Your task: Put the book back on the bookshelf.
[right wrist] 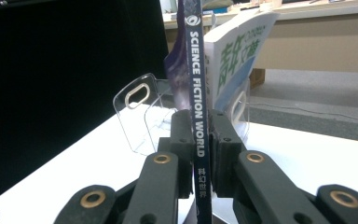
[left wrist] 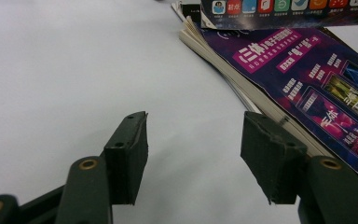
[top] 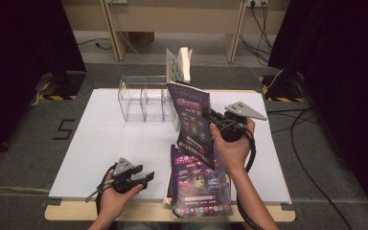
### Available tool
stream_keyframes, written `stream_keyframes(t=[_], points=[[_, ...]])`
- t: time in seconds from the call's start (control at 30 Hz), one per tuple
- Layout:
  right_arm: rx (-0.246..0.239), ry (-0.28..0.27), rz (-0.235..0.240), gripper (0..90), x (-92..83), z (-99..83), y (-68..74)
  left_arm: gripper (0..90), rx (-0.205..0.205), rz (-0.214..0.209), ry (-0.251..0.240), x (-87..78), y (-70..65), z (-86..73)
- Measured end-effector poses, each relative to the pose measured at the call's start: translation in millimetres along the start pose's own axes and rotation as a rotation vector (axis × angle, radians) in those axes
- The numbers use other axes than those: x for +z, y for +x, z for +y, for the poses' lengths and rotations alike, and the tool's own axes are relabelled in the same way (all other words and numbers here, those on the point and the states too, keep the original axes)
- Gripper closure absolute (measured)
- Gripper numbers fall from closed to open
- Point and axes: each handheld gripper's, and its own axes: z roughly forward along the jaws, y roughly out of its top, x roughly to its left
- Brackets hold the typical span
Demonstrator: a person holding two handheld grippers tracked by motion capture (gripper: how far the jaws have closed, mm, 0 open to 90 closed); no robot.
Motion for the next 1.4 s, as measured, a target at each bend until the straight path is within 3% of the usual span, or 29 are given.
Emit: stream_keyframes(t=[0.3,0.57,0.7,0.8,0.97,1.1,1.4], points=[[0.002,0.073,0.010,80.5,-4.7,-4.1,-8.6,40.8,-0.003,0.001,0.000,0.1,0.2,-0.2],[0.018,0.121,-0.037,81.8,-6.5,-7.8,-15.1,40.8,-0.003,0.002,0.000,-0.2,0.7,0.0],[0.002,0.152,-0.074,83.9,-9.1,-6.9,-17.0,40.8,-0.003,0.003,0.001,0.3,0.6,-0.2],[0.014,0.170,-0.074,84.5,-11.5,-5.3,-19.6,40.8,-0.002,0.003,0.002,0.5,0.4,-0.4],[0.008,0.148,-0.059,84.8,-15.2,-3.5,-19.3,40.8,-0.004,0.004,0.000,0.5,0.9,-0.5],[-0.011,0.109,-0.023,84.8,-19.2,0.9,-12.6,40.9,-0.005,0.006,-0.004,0.0,1.5,-0.1],[-0.041,0.068,0.012,84.9,-21.6,7.6,-0.9,40.9,-0.006,0.009,-0.013,-2.0,2.3,1.2]])
